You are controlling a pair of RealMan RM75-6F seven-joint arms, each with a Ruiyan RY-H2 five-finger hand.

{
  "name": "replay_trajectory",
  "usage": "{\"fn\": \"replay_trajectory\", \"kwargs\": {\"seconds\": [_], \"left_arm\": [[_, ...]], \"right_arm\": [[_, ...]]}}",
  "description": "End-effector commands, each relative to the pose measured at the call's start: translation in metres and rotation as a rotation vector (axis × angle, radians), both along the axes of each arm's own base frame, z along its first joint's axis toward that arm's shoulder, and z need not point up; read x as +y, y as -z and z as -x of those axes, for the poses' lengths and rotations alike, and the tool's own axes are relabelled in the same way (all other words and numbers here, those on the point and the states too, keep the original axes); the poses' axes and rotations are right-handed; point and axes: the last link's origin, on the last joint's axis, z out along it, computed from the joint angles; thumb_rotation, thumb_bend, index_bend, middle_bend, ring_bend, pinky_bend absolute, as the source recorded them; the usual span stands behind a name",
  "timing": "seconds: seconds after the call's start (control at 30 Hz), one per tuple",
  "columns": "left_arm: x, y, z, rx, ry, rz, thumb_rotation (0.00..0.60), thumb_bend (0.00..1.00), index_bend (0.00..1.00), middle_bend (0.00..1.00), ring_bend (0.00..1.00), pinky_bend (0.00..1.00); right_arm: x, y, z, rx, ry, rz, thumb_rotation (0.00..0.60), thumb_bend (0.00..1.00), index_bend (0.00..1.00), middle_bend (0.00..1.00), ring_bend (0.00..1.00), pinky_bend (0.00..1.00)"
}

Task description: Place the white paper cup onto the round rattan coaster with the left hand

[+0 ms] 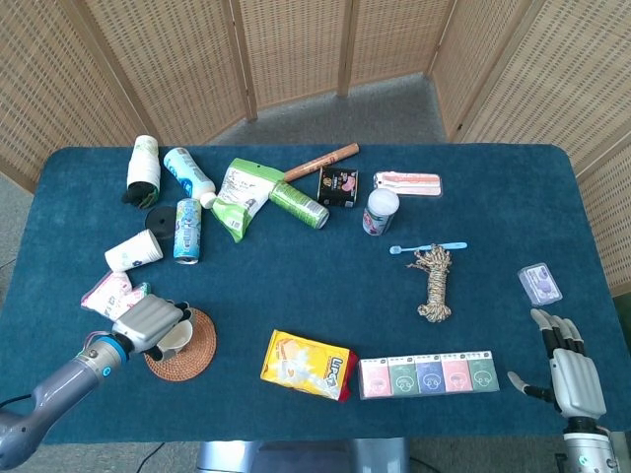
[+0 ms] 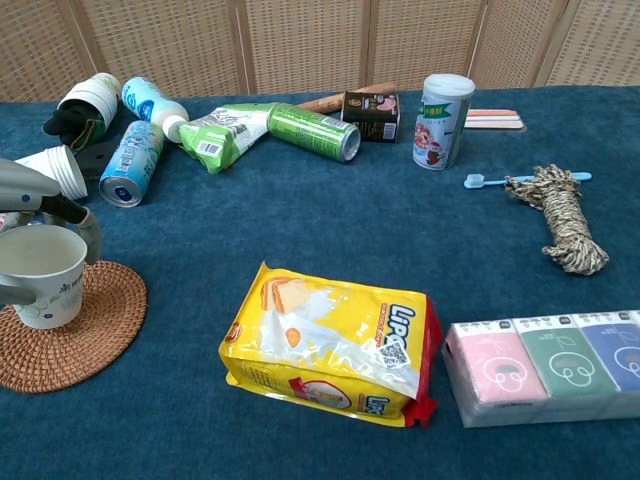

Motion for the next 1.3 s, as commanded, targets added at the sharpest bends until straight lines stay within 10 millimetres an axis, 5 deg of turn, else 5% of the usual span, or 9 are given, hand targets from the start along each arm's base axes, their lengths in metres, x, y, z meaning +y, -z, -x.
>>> {"fn": "replay_trajectory", "kwargs": {"seconds": [0.03, 0.2, 0.43, 0.73, 0.83, 0.97, 1.3], "left_arm": [[-0.002, -0.001, 0.0, -0.004, -0.003, 0.003, 0.564, 0.33, 0.31, 0.3, 0.38, 0.55], [-0.004, 0.0, 0.002, 0.0, 0.0, 0.011, 0.566, 0.33, 0.31, 0.28, 0.36, 0.55], [-0.005, 0.002, 0.005, -0.005, -0.009, 0.005, 0.568, 0.33, 0.27, 0.2, 0.22, 0.49], [-0.009, -0.002, 0.006, -0.019, -0.032, 0.019, 0.559, 0.33, 0.12, 0.09, 0.1, 0.43], [-0.012, -0.004, 0.006, -0.023, -0.046, 0.025, 0.526, 0.33, 0.02, 0.01, 0.01, 0.25], [-0.014, -0.009, 0.005, -0.044, -0.074, 0.029, 0.46, 0.33, 0.0, 0.0, 0.0, 0.0], [-0.006, -0.039, -0.012, -0.212, -0.067, -0.108, 0.429, 0.33, 0.0, 0.0, 0.0, 0.0]], "right_arm": [[0.0, 0.0, 0.0, 0.0, 0.0, 0.0, 0.6, 0.22, 0.01, 0.0, 0.0, 0.0], [0.001, 0.0, 0.001, 0.001, 0.003, 0.0, 0.6, 0.22, 0.01, 0.0, 0.0, 0.0], [0.001, -0.001, -0.001, 0.003, 0.0, 0.0, 0.6, 0.22, 0.01, 0.0, 0.0, 0.0], [0.001, -0.001, -0.001, 0.005, 0.0, 0.0, 0.6, 0.22, 0.01, 0.0, 0.0, 0.0], [0.001, -0.001, -0.002, 0.004, -0.002, 0.0, 0.6, 0.22, 0.01, 0.0, 0.0, 0.0], [0.0, -0.002, -0.002, 0.005, -0.004, -0.001, 0.6, 0.22, 0.01, 0.0, 0.0, 0.0], [-0.002, -0.002, -0.005, 0.008, -0.011, 0.001, 0.6, 0.22, 0.01, 0.0, 0.0, 0.0]]}}
